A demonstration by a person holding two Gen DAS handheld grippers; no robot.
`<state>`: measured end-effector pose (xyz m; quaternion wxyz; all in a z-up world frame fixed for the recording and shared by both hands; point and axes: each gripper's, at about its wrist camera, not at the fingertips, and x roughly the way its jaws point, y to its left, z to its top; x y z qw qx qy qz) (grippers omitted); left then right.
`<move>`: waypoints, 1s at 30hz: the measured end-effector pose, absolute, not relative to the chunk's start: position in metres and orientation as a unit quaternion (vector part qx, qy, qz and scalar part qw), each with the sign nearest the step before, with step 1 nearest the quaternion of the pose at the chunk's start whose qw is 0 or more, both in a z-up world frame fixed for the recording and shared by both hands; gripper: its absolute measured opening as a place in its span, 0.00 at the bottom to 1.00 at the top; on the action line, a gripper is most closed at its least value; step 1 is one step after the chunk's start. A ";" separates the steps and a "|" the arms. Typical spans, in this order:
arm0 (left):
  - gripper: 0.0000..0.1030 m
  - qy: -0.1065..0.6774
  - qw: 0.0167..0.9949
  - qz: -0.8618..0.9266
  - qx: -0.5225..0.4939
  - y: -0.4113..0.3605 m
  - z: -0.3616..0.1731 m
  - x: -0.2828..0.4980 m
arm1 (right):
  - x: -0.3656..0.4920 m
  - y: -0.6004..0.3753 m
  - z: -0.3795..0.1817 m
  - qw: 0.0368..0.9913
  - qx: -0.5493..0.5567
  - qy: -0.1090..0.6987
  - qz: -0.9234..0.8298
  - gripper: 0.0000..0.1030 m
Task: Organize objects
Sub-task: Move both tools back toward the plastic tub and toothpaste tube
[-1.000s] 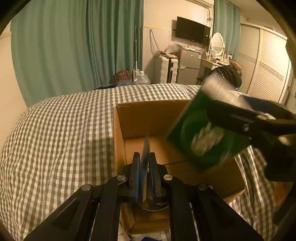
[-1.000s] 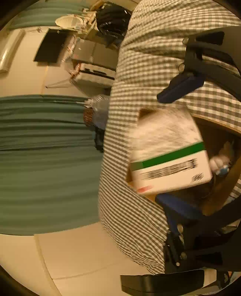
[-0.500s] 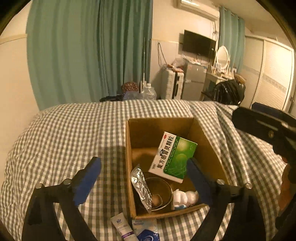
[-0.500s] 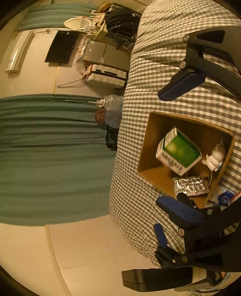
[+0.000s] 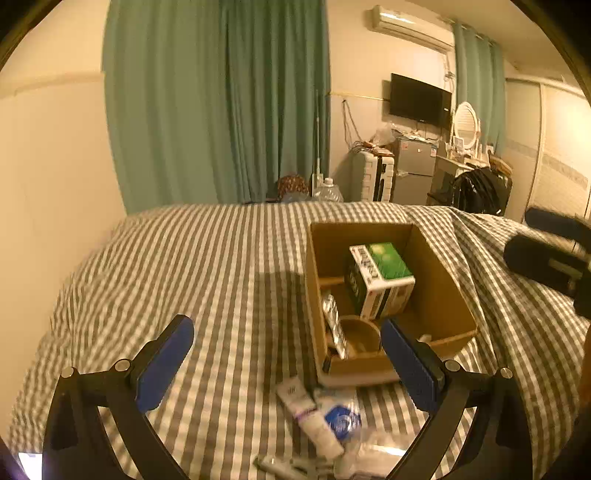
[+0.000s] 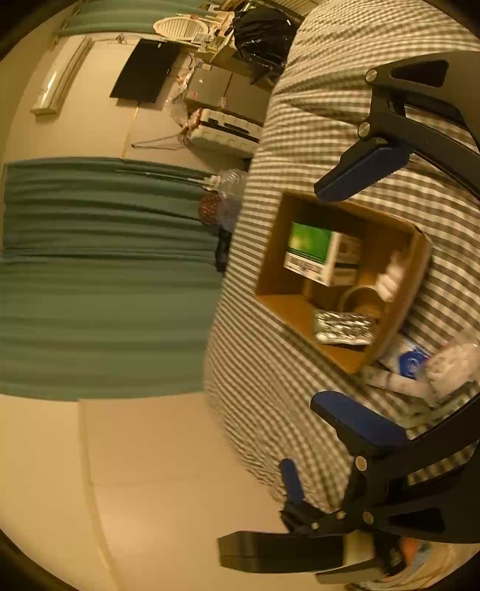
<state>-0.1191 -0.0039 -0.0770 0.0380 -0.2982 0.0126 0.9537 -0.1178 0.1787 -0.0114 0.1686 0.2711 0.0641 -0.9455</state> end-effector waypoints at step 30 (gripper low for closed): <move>1.00 0.047 -0.047 0.915 -0.397 -0.022 -0.172 -0.082 | -0.092 0.118 -0.194 0.259 0.467 0.153 -0.831 0.72</move>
